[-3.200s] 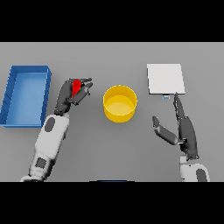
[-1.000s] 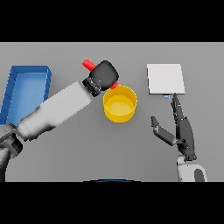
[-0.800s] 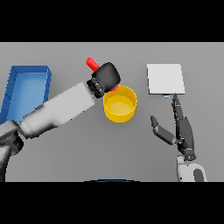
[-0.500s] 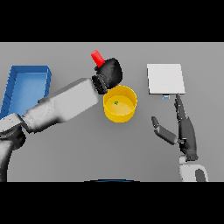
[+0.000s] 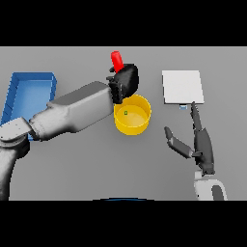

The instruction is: Pick up the red beaker and tilt it to pour out 1 green nut into yellow bowl. Pick up the yellow bowl and place it on the metallic measuring scale.

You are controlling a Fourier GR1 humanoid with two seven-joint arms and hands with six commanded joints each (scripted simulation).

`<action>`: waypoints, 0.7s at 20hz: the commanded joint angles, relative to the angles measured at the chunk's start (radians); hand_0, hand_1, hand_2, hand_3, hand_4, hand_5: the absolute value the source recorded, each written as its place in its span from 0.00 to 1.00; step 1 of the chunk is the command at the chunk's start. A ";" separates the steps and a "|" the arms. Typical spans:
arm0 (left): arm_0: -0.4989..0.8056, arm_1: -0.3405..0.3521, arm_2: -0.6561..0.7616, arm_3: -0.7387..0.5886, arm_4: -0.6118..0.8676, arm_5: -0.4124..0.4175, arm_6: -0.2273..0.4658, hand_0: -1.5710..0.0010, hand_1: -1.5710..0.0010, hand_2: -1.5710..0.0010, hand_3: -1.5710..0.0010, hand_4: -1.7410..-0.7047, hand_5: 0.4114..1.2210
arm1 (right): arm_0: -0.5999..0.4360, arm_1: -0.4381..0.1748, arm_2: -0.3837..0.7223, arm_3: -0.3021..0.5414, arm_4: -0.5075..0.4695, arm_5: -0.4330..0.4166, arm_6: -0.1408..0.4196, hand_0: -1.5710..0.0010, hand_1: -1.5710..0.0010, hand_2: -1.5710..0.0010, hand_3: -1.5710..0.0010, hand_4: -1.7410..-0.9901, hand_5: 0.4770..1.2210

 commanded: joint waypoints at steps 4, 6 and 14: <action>-0.099 0.036 0.039 0.019 0.037 0.002 -0.037 0.00 0.00 0.00 0.00 0.01 1.00 | 0.027 0.005 0.009 -0.018 0.000 0.003 -0.027 1.00 1.00 1.00 1.00 0.71 0.15; -0.163 0.062 0.075 0.058 0.060 0.021 -0.047 0.00 0.00 0.11 0.04 0.06 1.00 | 0.005 0.007 0.006 0.000 0.005 -0.005 -0.015 1.00 1.00 1.00 1.00 0.72 0.15; -0.289 0.158 0.345 0.292 0.294 0.081 0.050 0.00 0.00 0.02 0.12 0.02 1.00 | -0.022 0.009 -0.011 0.019 -0.060 0.029 -0.031 1.00 1.00 1.00 1.00 0.72 0.16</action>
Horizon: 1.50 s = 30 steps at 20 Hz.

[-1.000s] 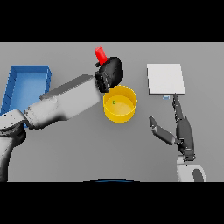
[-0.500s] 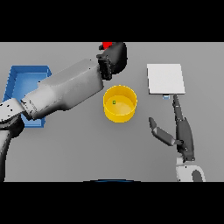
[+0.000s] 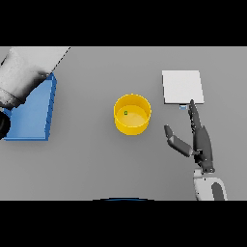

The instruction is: Pick up the red beaker and tilt it to pour out 1 green nut into yellow bowl. Pick up the yellow bowl and place it on the metallic measuring scale.

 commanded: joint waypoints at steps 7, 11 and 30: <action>0.153 0.160 0.338 0.084 0.387 0.149 0.116 0.00 0.00 0.00 0.10 0.00 1.00 | 0.003 -0.023 -0.004 0.008 -0.022 0.031 -0.039 1.00 1.00 1.00 1.00 0.69 0.15; 0.334 0.250 0.447 -0.028 0.561 0.273 0.216 0.00 0.00 0.00 0.10 0.00 1.00 | 0.003 -0.034 -0.006 0.016 -0.011 0.028 -0.053 1.00 1.00 1.00 1.00 0.70 0.16; 1.070 0.380 0.459 -0.679 0.890 0.739 0.609 0.00 0.00 0.00 0.02 0.00 0.87 | -0.009 -0.054 0.012 0.021 0.027 0.030 -0.024 1.00 1.00 1.00 1.00 0.71 0.25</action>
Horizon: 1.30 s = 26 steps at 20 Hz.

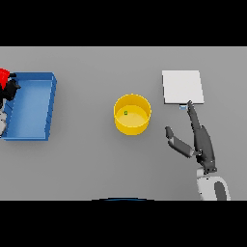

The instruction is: Pick up the red beaker and tilt it to pour out 1 green nut into yellow bowl. Pick up the yellow bowl and place it on the metallic measuring scale.

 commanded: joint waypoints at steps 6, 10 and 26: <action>0.024 0.058 -0.059 -0.046 0.060 -0.108 -0.006 0.07 0.25 0.24 0.28 0.49 0.48 | 0.025 0.002 0.005 -0.007 -0.001 0.001 -0.032 1.00 1.00 1.00 1.00 0.74 0.25; 0.018 0.099 -0.071 -0.086 0.135 -0.257 -0.001 0.62 0.69 0.69 0.71 0.80 0.39 | 0.032 0.007 0.012 -0.013 0.011 -0.006 -0.026 1.00 1.00 1.00 1.00 0.74 0.26; 0.013 0.068 -0.036 -0.068 0.172 -0.237 -0.086 0.99 0.99 0.99 0.99 0.93 0.36 | -0.089 -0.091 0.093 -0.013 0.129 0.089 0.024 1.00 1.00 1.00 1.00 0.69 0.31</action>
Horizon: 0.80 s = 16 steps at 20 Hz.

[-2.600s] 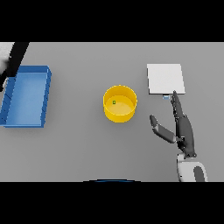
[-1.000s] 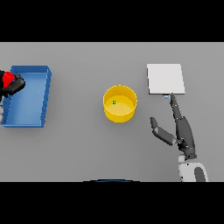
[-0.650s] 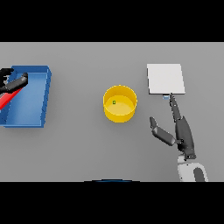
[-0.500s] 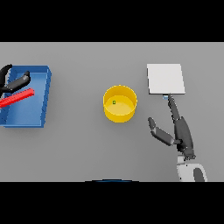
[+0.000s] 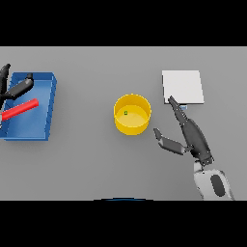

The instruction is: Pick up the red beaker and tilt it to pour out 1 green nut into yellow bowl. Pick up the yellow bowl and place it on the metallic measuring scale.

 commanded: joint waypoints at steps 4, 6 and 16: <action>-0.005 -0.002 -0.004 -0.008 0.000 -0.001 0.009 1.00 1.00 1.00 1.00 0.91 0.37 | -0.114 -0.107 0.051 0.030 0.109 0.078 0.055 1.00 1.00 1.00 1.00 0.62 0.28; -0.004 0.000 -0.003 0.002 0.003 -0.007 0.004 1.00 1.00 1.00 1.00 0.91 0.37 | -0.183 -0.159 0.094 0.060 0.184 0.114 0.057 1.00 1.00 1.00 1.00 0.61 0.26; -0.013 -0.006 -0.014 -0.005 -0.005 -0.004 0.009 1.00 1.00 1.00 1.00 0.91 0.38 | -0.454 -0.218 0.264 0.221 0.326 0.292 -0.008 1.00 1.00 1.00 1.00 0.62 0.26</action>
